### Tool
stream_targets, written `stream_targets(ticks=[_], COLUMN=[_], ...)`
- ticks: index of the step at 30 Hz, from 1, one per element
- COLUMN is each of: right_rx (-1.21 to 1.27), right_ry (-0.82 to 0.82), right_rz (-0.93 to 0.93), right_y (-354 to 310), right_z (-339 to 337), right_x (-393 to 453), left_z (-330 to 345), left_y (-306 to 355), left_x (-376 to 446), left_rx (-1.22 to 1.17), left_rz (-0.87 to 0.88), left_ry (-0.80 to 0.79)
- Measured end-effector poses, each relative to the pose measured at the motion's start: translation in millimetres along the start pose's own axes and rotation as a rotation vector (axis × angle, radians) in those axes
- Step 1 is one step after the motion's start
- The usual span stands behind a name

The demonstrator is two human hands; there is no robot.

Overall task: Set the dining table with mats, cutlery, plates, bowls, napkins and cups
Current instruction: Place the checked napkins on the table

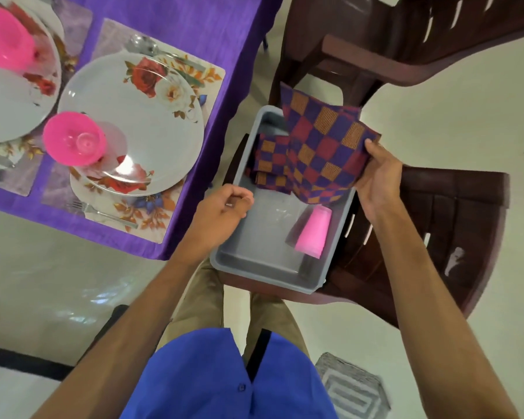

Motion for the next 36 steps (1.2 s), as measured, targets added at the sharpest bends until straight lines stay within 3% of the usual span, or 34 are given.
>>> stream_targets(ticks=[5, 9, 13, 17, 22, 26, 29, 31, 34, 36], right_rx=[-0.007, -0.024, -0.041, -0.055, -0.2, -0.24, -0.372, -0.5, -0.798, -0.956], right_ry=[-0.101, -0.213, -0.315, -0.268, -0.125, -0.11, -0.218, -0.373, -0.574, -0.611], right_rz=[-0.034, -0.106, -0.181, -0.264, -0.378, -0.397, -0.295, -0.266, -0.296, -0.324], right_y=[-21, -43, -57, -70, -80, -81, -72, -60, -37, -20], right_z=[2, -2, -11, -25, -45, -56, -55, -49, -32, -26], right_x=[-43, -80, -113, -134, -150, -163, -170, -176, -185, -184], left_z=[14, 20, 15, 13, 6, 8, 22, 31, 35, 32], left_y=[34, 83, 109, 114, 119, 123, 124, 124, 133, 145], left_x=[-13, -22, -32, -53, -75, -95, -110, -112, -108, -109], left_rx=[-0.148, -0.296, -0.264, -0.321, -0.104, 0.033, 0.097, 0.105, 0.124, 0.141], left_rz=[0.085, 0.251, 0.374, 0.434, 0.625, 0.773, 0.851, 0.835, 0.834, 0.849], left_ry=[-0.008, -0.033, -0.113, -0.176, 0.023, 0.094, 0.083, 0.069, 0.108, 0.126])
Point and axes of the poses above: each hand's wrist, its own x-axis towards the middle knuckle, its own z-axis out of the palm, y = z × x, the point moved 4 cm from there along x, towards the middle knuckle, and after that the axes turned 4 degrees about z, right-handed, at the moved point
